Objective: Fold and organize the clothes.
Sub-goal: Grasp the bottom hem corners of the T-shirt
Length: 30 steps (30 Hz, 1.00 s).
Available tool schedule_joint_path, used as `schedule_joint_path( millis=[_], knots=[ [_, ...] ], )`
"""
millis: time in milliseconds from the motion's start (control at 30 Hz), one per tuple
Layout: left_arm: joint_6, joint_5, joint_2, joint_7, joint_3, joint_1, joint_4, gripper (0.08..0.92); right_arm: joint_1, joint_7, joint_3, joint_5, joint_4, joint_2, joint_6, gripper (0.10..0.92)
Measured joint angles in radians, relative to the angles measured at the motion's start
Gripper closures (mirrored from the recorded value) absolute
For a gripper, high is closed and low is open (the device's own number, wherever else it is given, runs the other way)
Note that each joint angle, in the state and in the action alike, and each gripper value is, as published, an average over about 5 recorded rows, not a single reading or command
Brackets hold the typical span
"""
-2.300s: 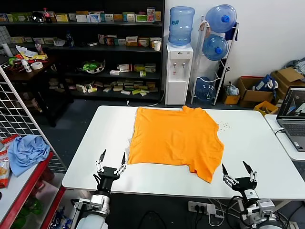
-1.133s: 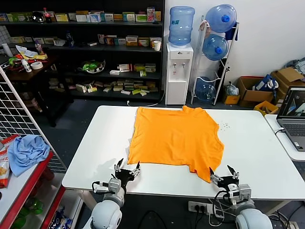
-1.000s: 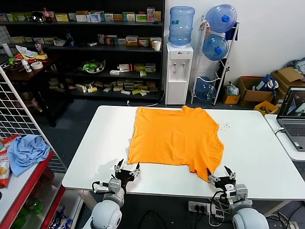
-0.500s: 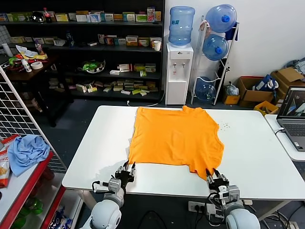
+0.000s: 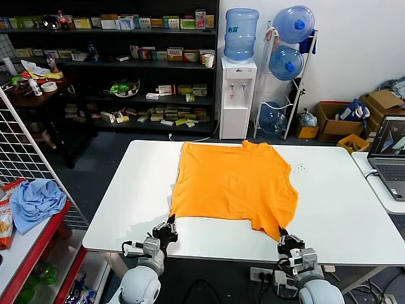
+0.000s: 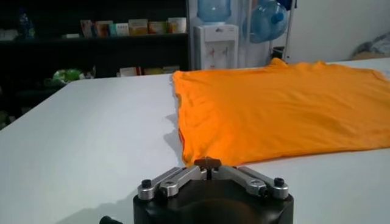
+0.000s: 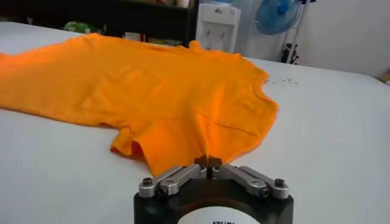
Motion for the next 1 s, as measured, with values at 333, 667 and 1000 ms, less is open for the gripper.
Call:
schedule_joint_path(
  millis=[333, 667, 1000],
  knots=[
    [-0.002, 0.008, -0.015, 0.007, 0.002, -0.006, 0.022, 0.594, -0.011, 0.002, -0.001, -0.007, 0.016, 0.002, -0.003, 0.901],
    [-0.004, 0.017, -0.024, 0.01, 0.002, -0.012, 0.039, 0.565, -0.032, 0.003, 0.003, -0.01, 0.046, -0.002, -0.003, 0.901],
    [-0.006, 0.024, -0.003, -0.002, 0.004, 0.02, -0.001, 0.85, -0.073, 0.006, 0.013, -0.034, 0.106, -0.025, -0.001, 0.901]
  ],
)
